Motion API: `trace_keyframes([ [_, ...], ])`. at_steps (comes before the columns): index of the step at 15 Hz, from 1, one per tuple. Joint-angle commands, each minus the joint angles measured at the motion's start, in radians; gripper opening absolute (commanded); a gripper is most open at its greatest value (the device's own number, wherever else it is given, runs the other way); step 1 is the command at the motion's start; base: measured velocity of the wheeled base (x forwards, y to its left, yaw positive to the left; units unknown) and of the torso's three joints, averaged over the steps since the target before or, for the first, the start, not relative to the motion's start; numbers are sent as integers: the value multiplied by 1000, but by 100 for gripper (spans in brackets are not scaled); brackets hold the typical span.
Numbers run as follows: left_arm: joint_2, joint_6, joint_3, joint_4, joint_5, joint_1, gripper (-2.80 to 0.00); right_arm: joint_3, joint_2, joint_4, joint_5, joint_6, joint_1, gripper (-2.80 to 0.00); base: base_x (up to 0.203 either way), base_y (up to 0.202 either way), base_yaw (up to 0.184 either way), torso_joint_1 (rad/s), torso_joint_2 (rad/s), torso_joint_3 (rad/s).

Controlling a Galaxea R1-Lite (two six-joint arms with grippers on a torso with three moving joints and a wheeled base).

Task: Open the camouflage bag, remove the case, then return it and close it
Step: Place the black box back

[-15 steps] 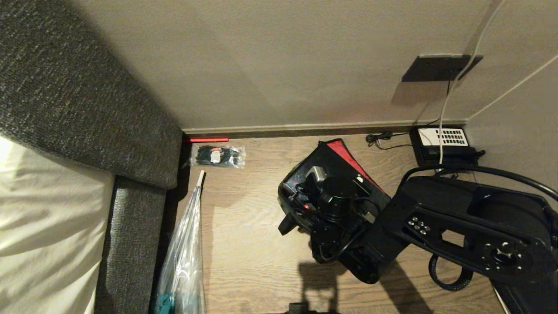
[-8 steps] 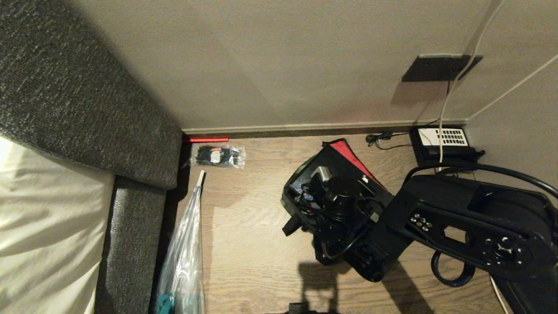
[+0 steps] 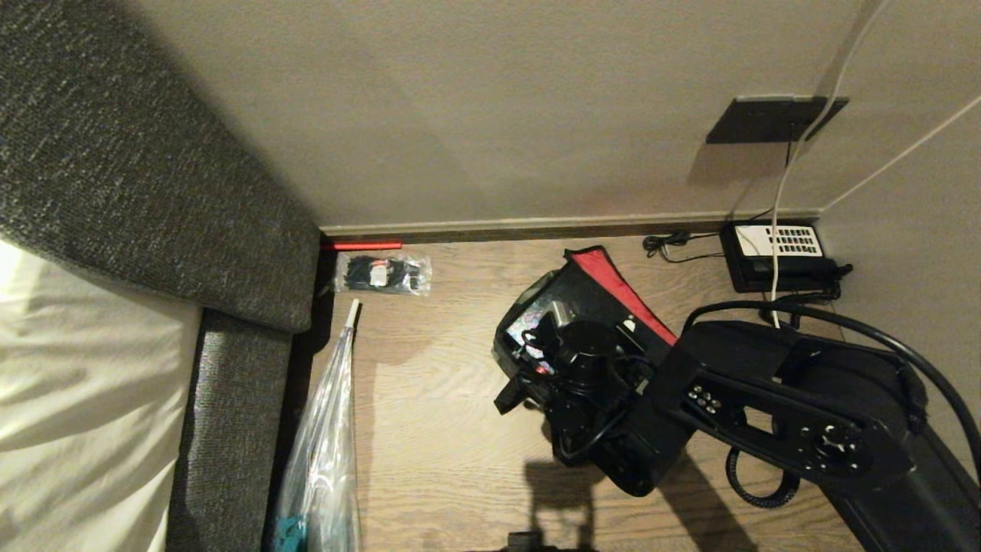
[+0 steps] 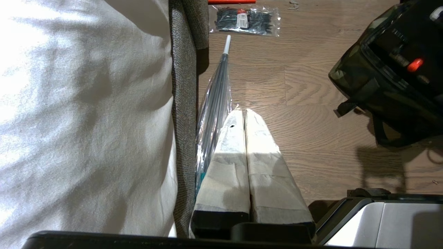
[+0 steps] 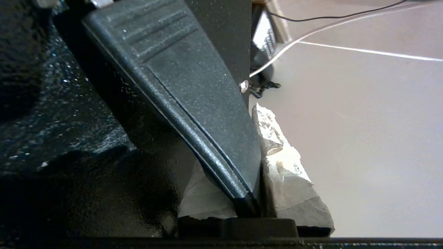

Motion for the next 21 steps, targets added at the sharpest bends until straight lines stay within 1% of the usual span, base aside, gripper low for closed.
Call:
trace_keyframes([
  [1,0,0,0,0,1,0,-280,-17,48,-8,-8,-3,1,-280,0,0,0,0,0,0],
  [3,0,0,0,0,1,1,-280,-33,72,-6,-8,-2,0,-280,0,0,0,0,0,0],
  [6,0,0,0,0,1,0,-280,-61,123,-7,-8,26,0,-280,0,0,0,0,0,0],
  [9,0,0,0,1,1,0,-280,-132,147,6,-6,18,-2,-280,0,0,0,0,0,0],
  [13,0,0,0,0,1,0,-280,-193,187,21,-6,13,-5,-280,0,0,0,0,0,0],
  [21,0,0,0,0,1,0,-280,-242,246,31,-5,16,-14,-280,0,0,0,0,0,0],
])
